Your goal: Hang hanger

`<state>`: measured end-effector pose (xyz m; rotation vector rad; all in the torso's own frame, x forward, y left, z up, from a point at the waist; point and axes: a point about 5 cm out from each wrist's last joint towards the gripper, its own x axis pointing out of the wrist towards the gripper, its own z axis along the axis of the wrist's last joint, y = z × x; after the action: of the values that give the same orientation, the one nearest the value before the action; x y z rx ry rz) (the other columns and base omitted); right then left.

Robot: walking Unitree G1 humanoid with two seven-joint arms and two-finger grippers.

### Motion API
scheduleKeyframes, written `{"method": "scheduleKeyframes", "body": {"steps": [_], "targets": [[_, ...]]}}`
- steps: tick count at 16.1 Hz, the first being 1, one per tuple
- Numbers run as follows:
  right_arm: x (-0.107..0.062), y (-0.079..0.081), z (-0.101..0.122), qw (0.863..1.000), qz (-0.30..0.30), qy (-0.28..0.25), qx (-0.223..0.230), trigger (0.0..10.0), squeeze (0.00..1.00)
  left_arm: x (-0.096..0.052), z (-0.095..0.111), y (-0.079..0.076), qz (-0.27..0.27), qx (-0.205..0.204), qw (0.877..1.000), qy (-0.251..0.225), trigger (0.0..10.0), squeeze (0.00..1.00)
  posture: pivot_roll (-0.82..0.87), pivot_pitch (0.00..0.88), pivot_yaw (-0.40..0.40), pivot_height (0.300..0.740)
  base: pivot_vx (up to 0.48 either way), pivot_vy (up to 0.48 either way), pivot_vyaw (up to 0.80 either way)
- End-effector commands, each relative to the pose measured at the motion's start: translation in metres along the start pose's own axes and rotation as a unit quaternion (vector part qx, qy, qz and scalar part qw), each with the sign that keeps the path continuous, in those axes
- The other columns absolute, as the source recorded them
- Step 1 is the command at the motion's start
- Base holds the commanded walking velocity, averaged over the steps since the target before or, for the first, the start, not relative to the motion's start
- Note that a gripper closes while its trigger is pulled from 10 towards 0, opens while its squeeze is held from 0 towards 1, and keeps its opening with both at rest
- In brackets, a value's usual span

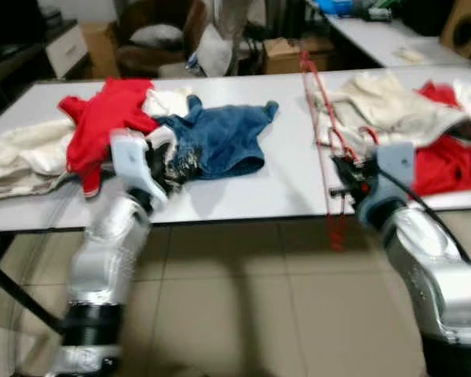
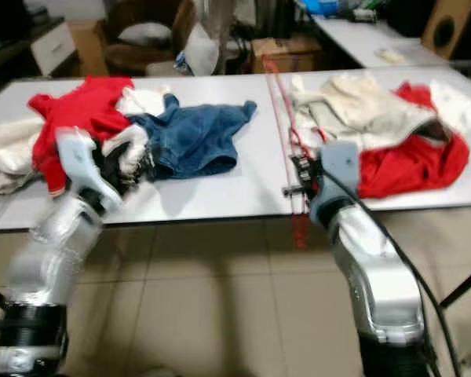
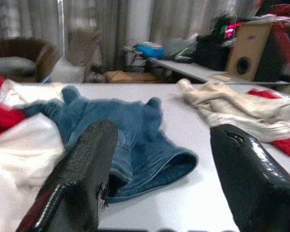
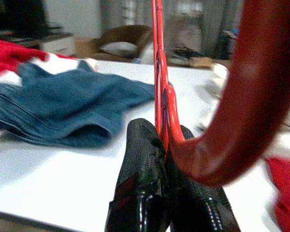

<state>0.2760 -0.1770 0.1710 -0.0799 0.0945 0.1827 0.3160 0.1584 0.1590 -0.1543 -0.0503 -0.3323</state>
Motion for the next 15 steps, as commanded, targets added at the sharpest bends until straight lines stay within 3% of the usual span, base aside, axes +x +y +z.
{"method": "scheduleKeyframes", "body": {"steps": [1,4,10,11,12,13,15], "targets": [[-0.003,-0.001,-0.001,1.0,-0.02,0.004,-0.013,10.0,0.0,-0.001,-0.003,-0.001,0.02,0.016,1.0,0.01,10.0,0.94,-0.13,0.0,0.058,0.74,0.0,-0.48,0.0],[0.0,-0.003,-0.003,0.998,-0.046,0.002,-0.035,10.0,0.0,-0.004,-0.012,-0.004,0.021,0.038,0.999,0.025,10.0,0.93,-0.15,0.0,0.063,0.74,0.0,-0.48,0.0],[0.004,0.001,0.0,1.0,-0.023,-0.001,-0.011,10.0,0.0,-0.002,-0.021,-0.01,0.027,0.055,0.998,0.035,10.0,0.92,-0.14,0.0,0.05,0.74,0.0,-0.4,0.0],[0.008,0.003,-0.002,1.0,-0.02,0.007,0.002,10.0,0.0,-0.002,-0.021,-0.008,0.047,0.049,0.997,0.036,10.0,0.74,-0.14,0.0,0.047,0.74,0.0,0.0,0.0],[0.009,0.004,-0.003,1.0,-0.019,0.007,0.019,10.0,0.0,-0.002,-0.018,-0.007,0.045,0.051,0.997,0.021,10.0,0.67,-0.14,0.0,0.041,0.74,0.0,0.0,0.0],[0.009,0.005,-0.004,0.999,-0.016,0.005,0.035,10.0,0.0,-0.002,-0.016,-0.007,0.037,0.052,0.998,0.007,10.0,0.67,-0.14,0.0,0.037,0.74,0.0,0.0,0.0],[0.011,0.007,-0.004,1.0,-0.014,0.004,0.017,10.0,0.0,0.0,-0.019,0.0,0.056,0.071,0.996,0.024,10.0,0.64,-0.15,0.0,0.035,0.74,0.0,0.0,-0.78]]}}
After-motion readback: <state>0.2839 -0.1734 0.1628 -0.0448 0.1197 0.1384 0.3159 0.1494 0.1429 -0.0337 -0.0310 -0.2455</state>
